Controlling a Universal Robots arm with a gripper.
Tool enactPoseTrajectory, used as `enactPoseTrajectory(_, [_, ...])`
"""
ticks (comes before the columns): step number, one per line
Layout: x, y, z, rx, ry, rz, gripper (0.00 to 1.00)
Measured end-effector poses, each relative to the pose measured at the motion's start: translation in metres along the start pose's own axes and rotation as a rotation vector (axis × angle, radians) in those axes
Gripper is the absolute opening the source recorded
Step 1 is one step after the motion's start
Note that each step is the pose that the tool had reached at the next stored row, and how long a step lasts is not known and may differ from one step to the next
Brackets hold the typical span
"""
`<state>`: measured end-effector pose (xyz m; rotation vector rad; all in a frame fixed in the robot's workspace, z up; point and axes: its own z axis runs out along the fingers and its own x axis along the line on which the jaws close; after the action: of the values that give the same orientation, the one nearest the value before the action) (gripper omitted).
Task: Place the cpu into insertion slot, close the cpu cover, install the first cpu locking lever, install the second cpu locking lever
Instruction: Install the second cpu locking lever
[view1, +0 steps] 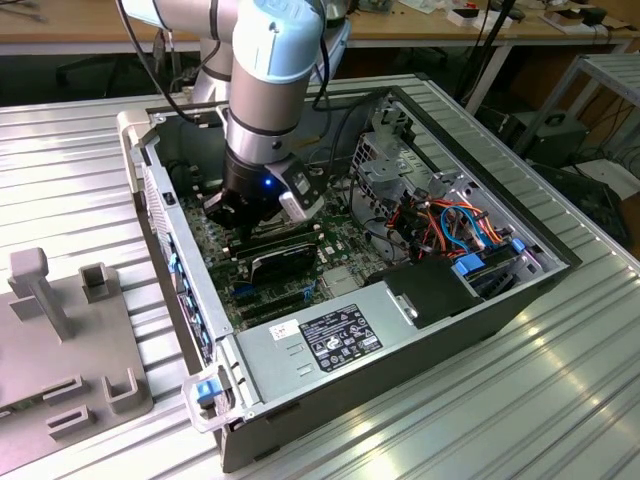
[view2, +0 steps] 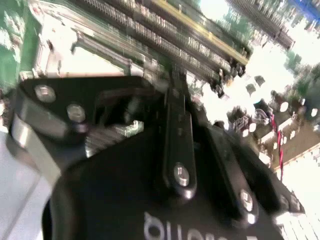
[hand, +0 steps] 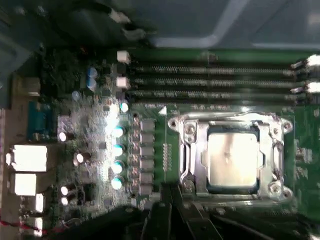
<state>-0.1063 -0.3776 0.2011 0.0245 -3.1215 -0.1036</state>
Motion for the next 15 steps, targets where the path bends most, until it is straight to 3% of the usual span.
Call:
enactPoseTrajectory(5, [0.0000,0.0005,-0.0005,0.0004,0.0004,0.000,0.11])
enactPoseTrajectory(15, [0.0001,0.0051,-0.0088,0.0005,0.0004,0.000,0.11])
